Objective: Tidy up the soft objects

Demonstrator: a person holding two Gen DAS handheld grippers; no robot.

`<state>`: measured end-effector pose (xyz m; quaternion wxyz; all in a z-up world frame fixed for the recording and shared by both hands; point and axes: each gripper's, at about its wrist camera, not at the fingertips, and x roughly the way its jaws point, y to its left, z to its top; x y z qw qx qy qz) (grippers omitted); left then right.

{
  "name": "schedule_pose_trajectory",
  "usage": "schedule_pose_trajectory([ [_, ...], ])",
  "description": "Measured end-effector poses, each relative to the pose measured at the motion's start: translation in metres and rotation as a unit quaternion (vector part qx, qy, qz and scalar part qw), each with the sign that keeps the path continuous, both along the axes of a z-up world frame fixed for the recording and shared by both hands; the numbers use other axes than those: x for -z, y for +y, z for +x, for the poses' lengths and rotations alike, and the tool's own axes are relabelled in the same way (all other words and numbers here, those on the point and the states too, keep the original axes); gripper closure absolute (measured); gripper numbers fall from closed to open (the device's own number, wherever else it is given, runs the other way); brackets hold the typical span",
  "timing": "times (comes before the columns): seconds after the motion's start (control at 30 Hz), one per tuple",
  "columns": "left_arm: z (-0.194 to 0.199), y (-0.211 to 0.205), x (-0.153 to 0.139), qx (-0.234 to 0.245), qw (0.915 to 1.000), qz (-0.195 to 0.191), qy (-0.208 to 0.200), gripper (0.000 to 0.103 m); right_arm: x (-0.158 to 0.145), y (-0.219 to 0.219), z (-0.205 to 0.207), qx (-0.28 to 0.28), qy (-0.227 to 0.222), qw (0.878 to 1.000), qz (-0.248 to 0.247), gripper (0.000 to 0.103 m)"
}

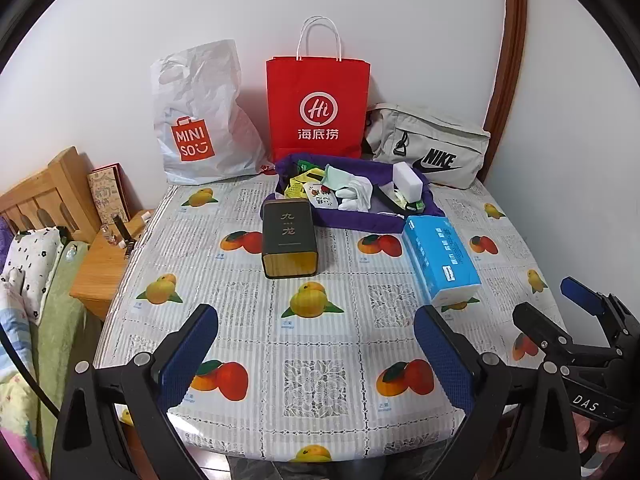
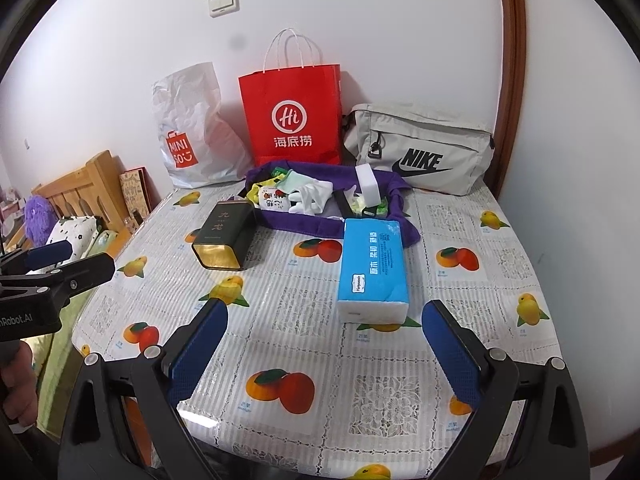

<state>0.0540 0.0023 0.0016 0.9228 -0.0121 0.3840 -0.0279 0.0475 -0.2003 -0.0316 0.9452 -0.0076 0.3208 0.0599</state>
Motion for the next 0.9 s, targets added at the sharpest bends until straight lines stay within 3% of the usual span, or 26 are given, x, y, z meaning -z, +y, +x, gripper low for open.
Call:
schedule_pose_trajectory([
  [0.9,-0.0041,0.0043,-0.0005,0.001,1.0,0.001,0.002,0.004,-0.0012,0.0005,0.0001,-0.003,0.001,1.0,0.001,0.006],
])
